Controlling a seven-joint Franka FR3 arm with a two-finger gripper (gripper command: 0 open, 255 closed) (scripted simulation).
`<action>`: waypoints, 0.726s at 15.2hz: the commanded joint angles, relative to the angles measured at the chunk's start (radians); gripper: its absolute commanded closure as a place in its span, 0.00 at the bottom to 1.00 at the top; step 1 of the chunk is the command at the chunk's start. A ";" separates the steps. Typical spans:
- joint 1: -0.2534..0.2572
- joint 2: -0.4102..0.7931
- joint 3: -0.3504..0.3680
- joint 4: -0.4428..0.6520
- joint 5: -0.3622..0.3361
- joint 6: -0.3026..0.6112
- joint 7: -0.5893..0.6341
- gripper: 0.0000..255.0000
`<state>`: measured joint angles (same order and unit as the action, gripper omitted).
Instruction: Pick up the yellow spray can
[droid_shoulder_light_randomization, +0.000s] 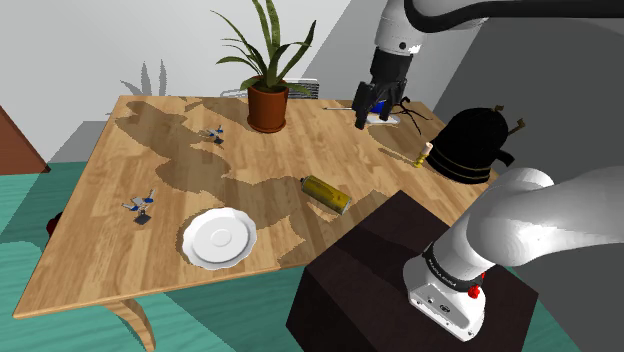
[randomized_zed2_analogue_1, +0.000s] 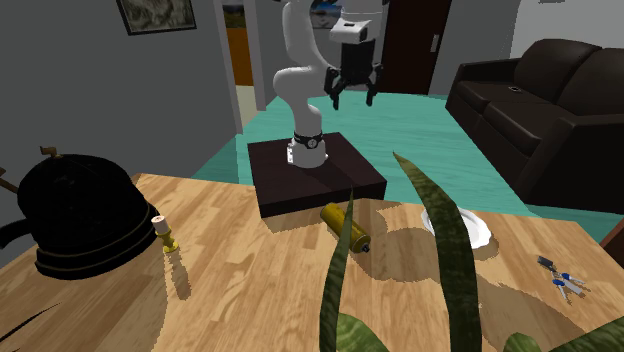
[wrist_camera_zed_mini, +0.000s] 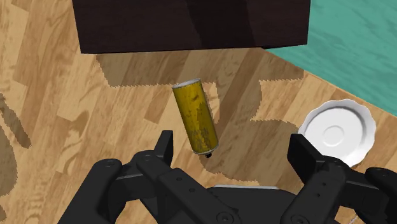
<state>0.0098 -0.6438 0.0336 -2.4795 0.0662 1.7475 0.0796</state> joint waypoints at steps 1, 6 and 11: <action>0.000 0.042 0.010 -0.034 -0.004 0.080 0.003 0.00; -0.004 0.188 0.028 -0.075 -0.021 0.270 0.011 0.00; -0.013 0.366 0.044 -0.077 -0.050 0.454 0.029 0.00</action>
<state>-0.0014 -0.3136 0.0743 -2.5508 0.0225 2.1571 0.1047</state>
